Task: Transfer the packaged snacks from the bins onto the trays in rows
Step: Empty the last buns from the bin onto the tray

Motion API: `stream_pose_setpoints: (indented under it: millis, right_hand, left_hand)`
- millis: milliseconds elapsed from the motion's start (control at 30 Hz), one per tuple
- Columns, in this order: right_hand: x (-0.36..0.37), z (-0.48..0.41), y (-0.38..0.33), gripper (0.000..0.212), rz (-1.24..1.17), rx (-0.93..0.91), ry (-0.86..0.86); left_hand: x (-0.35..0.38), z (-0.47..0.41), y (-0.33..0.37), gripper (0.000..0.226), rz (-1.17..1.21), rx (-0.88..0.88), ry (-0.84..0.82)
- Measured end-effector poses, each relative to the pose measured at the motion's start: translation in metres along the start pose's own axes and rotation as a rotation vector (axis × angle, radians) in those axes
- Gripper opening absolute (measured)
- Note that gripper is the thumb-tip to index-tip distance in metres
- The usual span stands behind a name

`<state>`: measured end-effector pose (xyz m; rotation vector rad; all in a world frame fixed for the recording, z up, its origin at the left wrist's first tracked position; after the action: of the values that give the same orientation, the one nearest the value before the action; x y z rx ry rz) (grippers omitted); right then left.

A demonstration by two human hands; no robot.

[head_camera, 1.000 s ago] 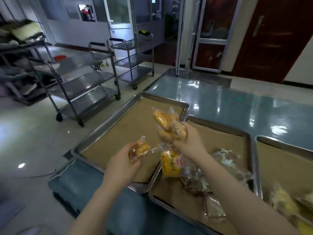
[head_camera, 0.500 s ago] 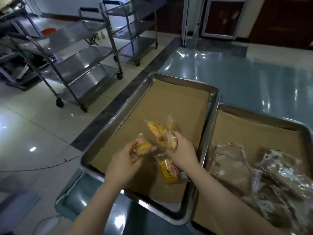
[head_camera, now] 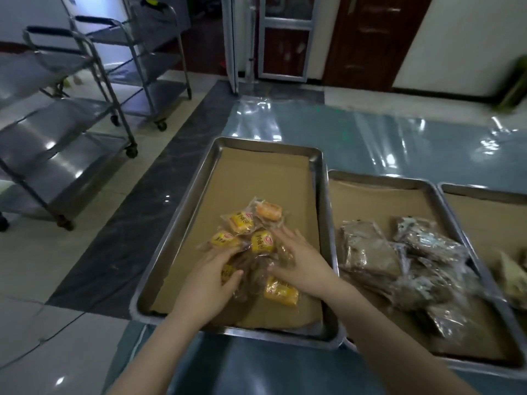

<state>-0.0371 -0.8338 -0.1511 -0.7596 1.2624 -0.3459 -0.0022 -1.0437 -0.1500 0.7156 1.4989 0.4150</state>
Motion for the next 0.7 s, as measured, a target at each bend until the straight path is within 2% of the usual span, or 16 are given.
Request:
stream_pose_setpoints:
  millis: [133, 367, 533, 700]
  right_hand:
    - [-0.029, 0.028, -0.014, 0.07, 0.061, 0.036, 0.125]
    - [-0.113, 0.078, -0.042, 0.04, 0.141, 0.04, 0.433]
    - [-0.165, 0.115, -0.047, 0.036, 0.222, 0.009, 0.496]
    - [-0.227, 0.148, -0.031, 0.038, 0.367, 0.033, 0.515]
  left_hand:
    - [-0.015, -0.016, 0.033, 0.046, -0.063, 0.169, -0.025]
    - [-0.033, -0.044, 0.136, 0.046, -0.329, 0.553, -0.007]
    - [-0.033, -0.053, 0.2, 0.046, -0.439, 0.706, 0.024]
    - [-0.025, -0.061, 0.267, 0.044, -0.478, 0.778, 0.053]
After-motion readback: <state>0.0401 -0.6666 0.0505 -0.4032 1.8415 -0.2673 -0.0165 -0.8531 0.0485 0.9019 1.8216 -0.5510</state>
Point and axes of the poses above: each hand's wrist, its own z-axis away from the middle knuckle, its own x-axis out of the palm, y = z × x, the point moved 2 cm from there along -z, towards the middle knuckle, and after that the axes turned 1 degree about -x, right-handed, at the moved point
